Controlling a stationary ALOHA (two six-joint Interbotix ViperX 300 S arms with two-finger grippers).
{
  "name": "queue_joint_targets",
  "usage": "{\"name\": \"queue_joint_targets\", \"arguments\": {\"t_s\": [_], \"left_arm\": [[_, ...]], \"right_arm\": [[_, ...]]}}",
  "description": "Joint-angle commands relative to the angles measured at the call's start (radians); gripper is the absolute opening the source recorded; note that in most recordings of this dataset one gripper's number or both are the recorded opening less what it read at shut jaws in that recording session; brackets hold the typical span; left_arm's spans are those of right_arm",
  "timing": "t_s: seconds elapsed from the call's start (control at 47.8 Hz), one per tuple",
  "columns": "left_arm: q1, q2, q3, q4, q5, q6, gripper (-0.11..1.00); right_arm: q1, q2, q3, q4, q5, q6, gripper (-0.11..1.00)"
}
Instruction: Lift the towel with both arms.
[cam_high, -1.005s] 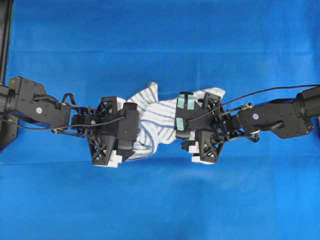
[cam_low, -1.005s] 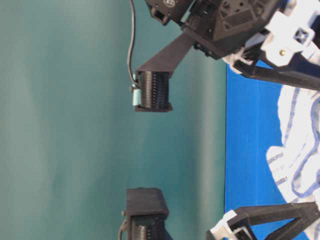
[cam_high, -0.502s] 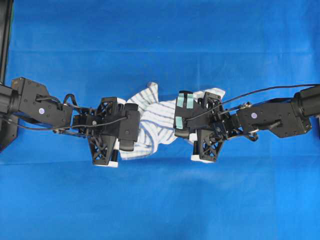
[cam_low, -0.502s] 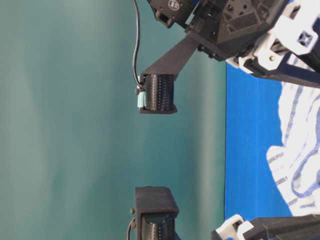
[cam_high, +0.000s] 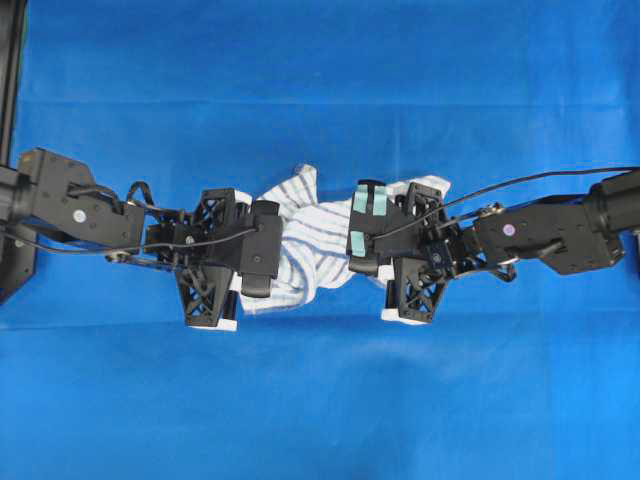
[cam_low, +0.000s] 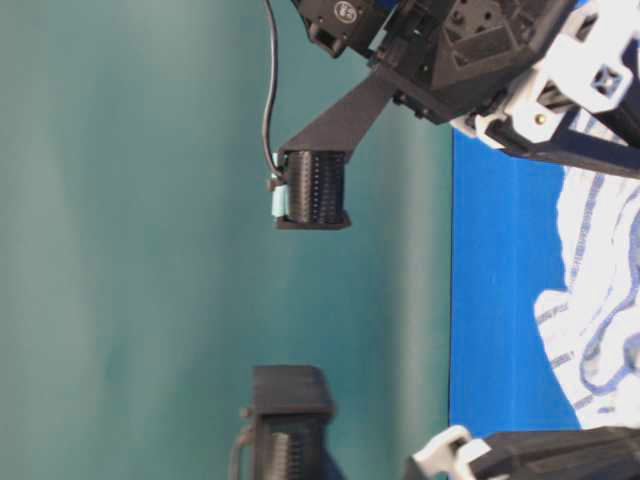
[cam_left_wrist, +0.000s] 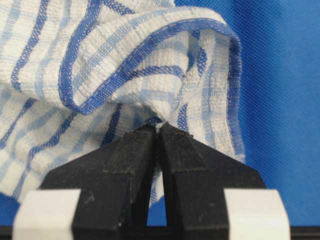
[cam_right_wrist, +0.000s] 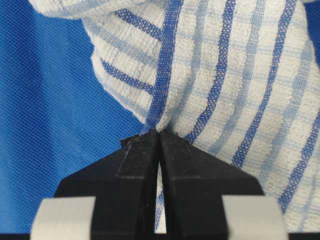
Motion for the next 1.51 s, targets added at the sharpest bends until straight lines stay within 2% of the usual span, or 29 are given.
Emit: {"name": "queue_joint_targets", "arguments": {"t_s": [0.0,0.356,0.67,0.816,1.151,1.339,1.486], "left_arm": [[0.002,-0.078,-0.038,-0.002,0.057,0.003,0.01],[0.018,-0.316,-0.14,0.005,0.307,0.006,0.01],[0.095,-0.502,-0.232,0.008,0.495,0.009,0.01],[0.127,-0.558,-0.282,0.008,0.543,0.009,0.01],[0.137,-0.623,-0.426,0.011,0.657,0.009,0.01],[0.141,-0.632,-0.486,0.011,0.706,0.009,0.01],[0.141,-0.637,-0.506,0.011,0.721,0.009,0.01]], "right_arm": [[-0.002,-0.08,-0.023,0.003,0.025,0.002,0.01],[-0.002,-0.334,-0.103,-0.005,0.288,-0.018,0.01],[-0.002,-0.485,-0.249,-0.044,0.506,-0.069,0.01],[-0.003,-0.518,-0.35,-0.055,0.594,-0.109,0.01],[-0.003,-0.529,-0.551,-0.055,0.744,-0.192,0.01],[0.008,-0.529,-0.63,-0.055,0.795,-0.216,0.01],[0.028,-0.529,-0.647,-0.057,0.801,-0.218,0.01]]}}
